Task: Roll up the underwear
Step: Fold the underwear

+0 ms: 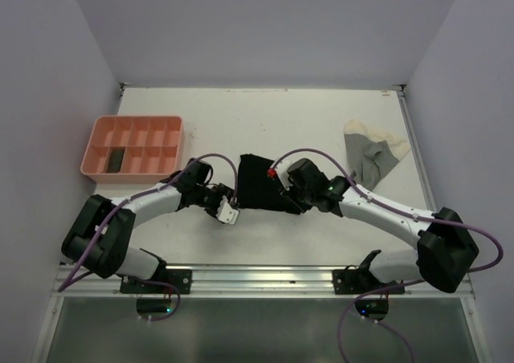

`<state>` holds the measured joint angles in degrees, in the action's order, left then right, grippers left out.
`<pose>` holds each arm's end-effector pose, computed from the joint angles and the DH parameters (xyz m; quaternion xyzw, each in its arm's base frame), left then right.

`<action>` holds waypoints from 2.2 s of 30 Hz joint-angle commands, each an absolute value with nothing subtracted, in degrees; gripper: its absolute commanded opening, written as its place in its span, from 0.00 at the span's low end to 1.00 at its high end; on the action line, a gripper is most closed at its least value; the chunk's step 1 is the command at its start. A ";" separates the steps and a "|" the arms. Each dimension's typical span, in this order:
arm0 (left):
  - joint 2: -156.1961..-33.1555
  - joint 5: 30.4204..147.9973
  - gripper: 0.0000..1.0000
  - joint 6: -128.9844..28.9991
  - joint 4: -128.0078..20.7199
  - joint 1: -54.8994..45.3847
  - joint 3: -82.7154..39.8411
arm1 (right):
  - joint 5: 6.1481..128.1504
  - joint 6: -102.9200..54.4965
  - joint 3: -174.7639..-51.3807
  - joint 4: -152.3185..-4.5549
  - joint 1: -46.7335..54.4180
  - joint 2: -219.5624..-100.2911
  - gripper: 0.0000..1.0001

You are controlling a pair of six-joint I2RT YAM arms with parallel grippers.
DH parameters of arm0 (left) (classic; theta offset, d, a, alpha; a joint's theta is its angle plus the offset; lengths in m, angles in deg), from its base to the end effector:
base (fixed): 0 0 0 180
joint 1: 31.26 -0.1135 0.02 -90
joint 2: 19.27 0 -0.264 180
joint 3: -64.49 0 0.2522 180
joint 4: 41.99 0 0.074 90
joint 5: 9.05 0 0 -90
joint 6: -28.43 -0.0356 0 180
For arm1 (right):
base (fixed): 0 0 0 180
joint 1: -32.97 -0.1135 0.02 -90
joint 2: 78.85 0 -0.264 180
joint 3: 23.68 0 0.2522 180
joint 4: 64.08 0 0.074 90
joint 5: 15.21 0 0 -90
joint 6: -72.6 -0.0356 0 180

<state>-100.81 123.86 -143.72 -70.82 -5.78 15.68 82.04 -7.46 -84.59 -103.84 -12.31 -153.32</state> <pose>0.2071 -0.1255 0.1503 0.7812 0.4601 -0.2036 0.3695 0.1860 0.1814 0.2211 -0.4214 0.8487 0.0381 0.3174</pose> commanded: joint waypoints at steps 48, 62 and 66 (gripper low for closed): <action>-106.19 120.23 0.00 -163.35 -95.74 -12.97 9.25 | 81.73 1.94 -79.80 -87.51 -29.87 -165.31 0.47; -104.26 120.24 0.00 -164.93 -97.58 -13.59 9.78 | 85.15 1.94 -83.32 -89.35 -29.70 -169.47 0.00; -104.26 120.06 0.00 -165.46 -98.37 -13.77 9.60 | 86.39 0.11 -81.47 -91.72 -29.61 -165.95 0.01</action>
<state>-104.96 119.67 -163.48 -94.60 -13.00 9.83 84.13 1.96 -82.71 -89.46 -29.66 -169.15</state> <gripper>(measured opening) 0.015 0.015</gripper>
